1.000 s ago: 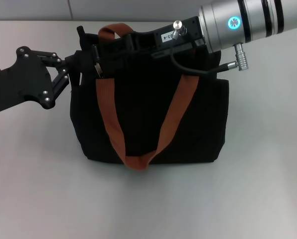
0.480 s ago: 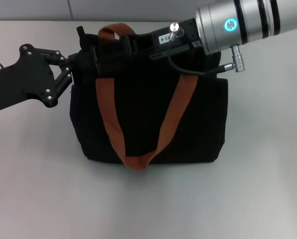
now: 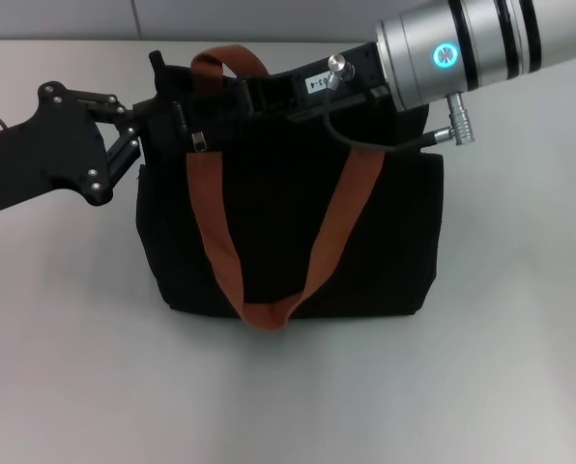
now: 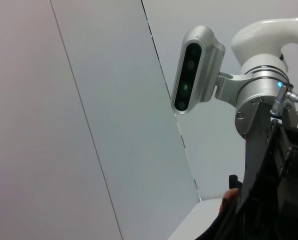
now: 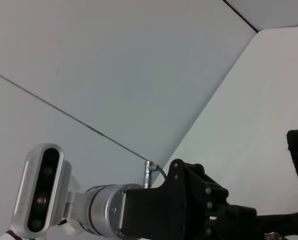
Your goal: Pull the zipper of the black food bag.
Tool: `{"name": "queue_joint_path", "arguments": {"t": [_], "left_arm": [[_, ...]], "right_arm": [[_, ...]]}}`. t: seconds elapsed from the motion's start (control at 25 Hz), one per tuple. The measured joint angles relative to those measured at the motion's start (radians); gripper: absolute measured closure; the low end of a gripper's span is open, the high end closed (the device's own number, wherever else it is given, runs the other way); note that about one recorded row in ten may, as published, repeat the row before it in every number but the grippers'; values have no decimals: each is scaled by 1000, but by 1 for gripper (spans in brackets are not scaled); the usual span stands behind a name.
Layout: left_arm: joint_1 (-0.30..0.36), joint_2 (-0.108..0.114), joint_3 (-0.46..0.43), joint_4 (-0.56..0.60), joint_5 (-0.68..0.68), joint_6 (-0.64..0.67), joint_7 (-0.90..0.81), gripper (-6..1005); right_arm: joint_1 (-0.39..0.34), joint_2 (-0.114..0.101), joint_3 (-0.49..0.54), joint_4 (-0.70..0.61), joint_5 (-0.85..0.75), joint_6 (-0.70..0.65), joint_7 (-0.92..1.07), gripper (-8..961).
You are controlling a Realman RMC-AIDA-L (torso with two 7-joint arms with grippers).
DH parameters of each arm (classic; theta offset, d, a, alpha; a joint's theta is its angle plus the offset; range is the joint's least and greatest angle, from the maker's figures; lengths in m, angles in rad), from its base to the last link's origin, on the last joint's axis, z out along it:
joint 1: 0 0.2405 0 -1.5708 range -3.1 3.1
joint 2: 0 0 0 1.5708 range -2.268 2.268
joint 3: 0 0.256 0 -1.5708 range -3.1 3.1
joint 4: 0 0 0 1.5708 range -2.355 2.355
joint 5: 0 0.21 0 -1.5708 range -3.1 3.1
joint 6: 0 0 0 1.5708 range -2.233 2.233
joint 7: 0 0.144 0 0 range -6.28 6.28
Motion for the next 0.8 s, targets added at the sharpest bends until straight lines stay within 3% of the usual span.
{"name": "queue_joint_path", "arguments": {"t": [0.64,0.8], "left_arm": [[5,0,2,0,-1,11,-1,975],[3,0,2,0,-1,13,-1,975]], "right_arm": [[-1,-3,-1,-3,-7,24,-26,151],[0,-2,-10,-2,-9,30,-26,305]]}}
